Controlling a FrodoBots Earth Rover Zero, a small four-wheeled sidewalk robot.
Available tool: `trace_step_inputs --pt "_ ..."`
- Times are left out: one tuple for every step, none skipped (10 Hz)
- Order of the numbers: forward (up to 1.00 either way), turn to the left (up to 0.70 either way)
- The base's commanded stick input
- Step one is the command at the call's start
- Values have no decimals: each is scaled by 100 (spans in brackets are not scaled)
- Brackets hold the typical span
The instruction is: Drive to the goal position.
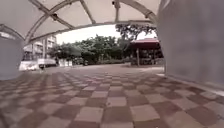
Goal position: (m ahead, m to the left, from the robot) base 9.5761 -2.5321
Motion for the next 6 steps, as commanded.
trace_step_inputs --pt "100 0" --pt "100 0" --pt "100 0" --pt "100 0" --pt "100 0" --pt "100 0"
